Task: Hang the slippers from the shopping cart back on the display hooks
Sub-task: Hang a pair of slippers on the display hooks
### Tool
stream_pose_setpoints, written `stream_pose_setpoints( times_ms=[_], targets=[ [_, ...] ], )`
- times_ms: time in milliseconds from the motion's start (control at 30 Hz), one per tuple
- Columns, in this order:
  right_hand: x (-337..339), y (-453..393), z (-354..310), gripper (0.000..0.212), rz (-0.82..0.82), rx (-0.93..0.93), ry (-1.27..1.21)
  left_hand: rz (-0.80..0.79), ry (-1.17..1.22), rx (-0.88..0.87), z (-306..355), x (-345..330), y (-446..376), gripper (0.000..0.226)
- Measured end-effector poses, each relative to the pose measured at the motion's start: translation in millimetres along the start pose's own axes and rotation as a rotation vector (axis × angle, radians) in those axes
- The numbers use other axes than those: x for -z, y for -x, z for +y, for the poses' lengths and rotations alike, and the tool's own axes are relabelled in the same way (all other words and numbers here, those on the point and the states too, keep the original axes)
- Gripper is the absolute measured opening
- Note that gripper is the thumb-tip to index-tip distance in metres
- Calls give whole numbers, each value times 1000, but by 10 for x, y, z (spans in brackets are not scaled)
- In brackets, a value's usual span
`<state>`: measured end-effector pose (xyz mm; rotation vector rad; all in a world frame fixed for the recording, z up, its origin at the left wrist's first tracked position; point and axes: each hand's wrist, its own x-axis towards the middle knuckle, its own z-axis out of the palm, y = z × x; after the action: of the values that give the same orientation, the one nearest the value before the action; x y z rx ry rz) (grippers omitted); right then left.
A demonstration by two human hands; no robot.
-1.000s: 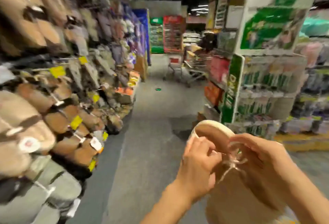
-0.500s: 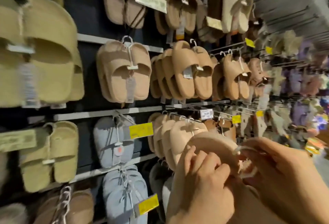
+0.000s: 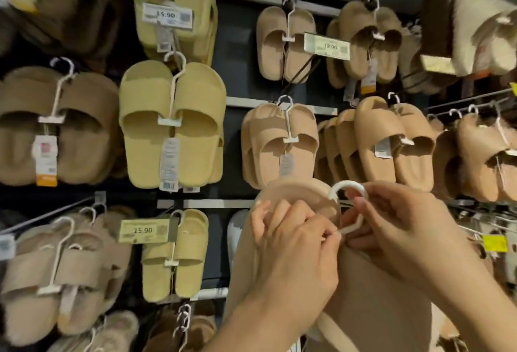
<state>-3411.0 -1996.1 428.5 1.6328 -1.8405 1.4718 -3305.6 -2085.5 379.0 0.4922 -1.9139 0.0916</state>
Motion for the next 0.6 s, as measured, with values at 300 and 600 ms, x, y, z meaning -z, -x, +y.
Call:
stream_pose_setpoints(
  times_ms=[300, 600],
  targets=[
    [-77, -1300, -42, 20, 273, -78, -275, -142, 26, 8, -347, 49, -1240, 27],
    [-380, -2633, 275, 26, 200, -270, -511, -138, 32, 68, -856, -320, -2087, 52]
  ],
)
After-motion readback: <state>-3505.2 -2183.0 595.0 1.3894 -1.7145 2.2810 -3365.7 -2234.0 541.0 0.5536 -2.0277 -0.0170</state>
